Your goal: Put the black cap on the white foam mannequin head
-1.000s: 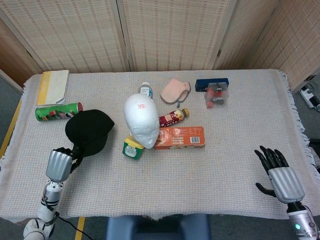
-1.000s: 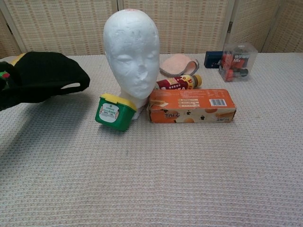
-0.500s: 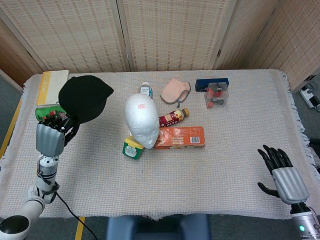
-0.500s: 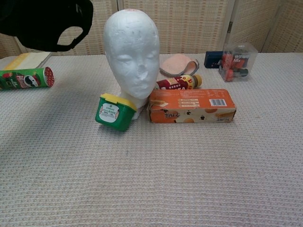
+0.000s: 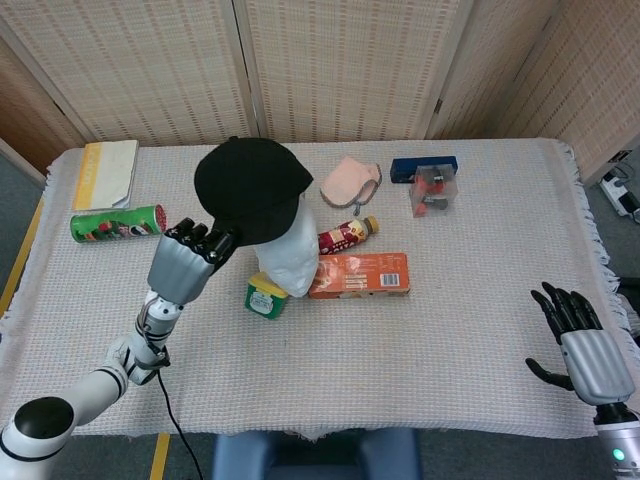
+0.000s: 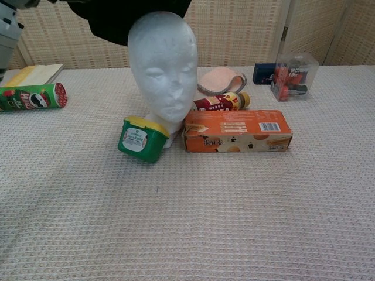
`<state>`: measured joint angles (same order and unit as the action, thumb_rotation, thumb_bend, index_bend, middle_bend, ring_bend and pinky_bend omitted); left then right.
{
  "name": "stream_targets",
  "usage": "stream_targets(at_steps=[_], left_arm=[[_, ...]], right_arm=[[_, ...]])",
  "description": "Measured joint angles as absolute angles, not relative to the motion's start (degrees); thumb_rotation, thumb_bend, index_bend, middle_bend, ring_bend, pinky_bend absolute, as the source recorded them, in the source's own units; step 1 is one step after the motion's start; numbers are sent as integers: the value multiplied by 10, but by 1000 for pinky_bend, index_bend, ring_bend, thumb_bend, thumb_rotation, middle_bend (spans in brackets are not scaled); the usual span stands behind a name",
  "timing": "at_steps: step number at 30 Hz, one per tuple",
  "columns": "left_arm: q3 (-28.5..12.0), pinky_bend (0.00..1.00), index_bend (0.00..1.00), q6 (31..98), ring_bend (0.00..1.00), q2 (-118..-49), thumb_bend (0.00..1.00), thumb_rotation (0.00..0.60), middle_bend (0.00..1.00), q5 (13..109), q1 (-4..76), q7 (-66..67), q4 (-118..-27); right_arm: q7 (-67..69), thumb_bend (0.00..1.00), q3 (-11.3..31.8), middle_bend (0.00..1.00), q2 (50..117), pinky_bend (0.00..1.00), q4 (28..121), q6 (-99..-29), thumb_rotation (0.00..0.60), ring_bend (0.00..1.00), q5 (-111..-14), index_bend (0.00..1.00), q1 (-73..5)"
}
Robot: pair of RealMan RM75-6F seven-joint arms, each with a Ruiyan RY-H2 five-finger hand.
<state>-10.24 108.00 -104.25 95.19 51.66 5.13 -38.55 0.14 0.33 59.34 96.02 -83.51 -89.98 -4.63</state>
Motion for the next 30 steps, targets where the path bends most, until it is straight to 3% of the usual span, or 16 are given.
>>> stream_targets(at_steps=[10,13,14,16,17,18,20,21,23,26,30], left_arm=[[-36,1000,618,1066,1000,-1110,548,600,1000,995,486,72,-371],[-28,1000,378,1063,986,-1124,378,600,1000,998,468,75,-355],[-26,1000,240,1062,965,-1126,285,600,981,998,463,79,-354],[-21,997,65,1057,871,-1125,168,600,810,996,449,89,-359],[-19,976,16,1055,787,-1123,128,600,657,996,443,94,-366],[-16,932,0,1053,688,-1120,100,600,519,995,438,100,-374],[-9,794,0,1047,514,-1107,79,600,368,992,423,113,-405],[-4,729,0,1045,460,-1099,78,600,334,992,416,119,-424],[7,494,0,1037,312,-1075,77,600,240,987,396,137,-477],[30,295,0,1021,176,-1024,79,600,163,976,364,162,-579],[65,235,52,992,118,-930,78,600,146,941,318,174,-737]], right_arm=[[41,153,2,0,576,0,958,-852,600,0,-912,0,-40],[42,154,1,0,574,0,959,-852,600,0,-914,0,-39],[42,155,1,0,574,0,959,-852,600,0,-915,0,-39],[42,155,0,0,574,0,959,-851,600,0,-916,0,-39],[41,154,0,0,574,0,959,-852,600,0,-916,0,-38],[41,154,0,0,574,0,959,-852,600,0,-916,0,-38],[39,155,0,0,574,0,960,-854,600,0,-917,0,-38],[38,155,1,0,575,0,960,-854,600,0,-917,0,-37],[33,156,1,0,576,0,960,-854,600,0,-917,0,-37],[26,156,-1,0,579,0,960,-850,600,0,-919,0,-38],[18,155,-4,0,582,0,963,-840,600,0,-918,0,-40]])
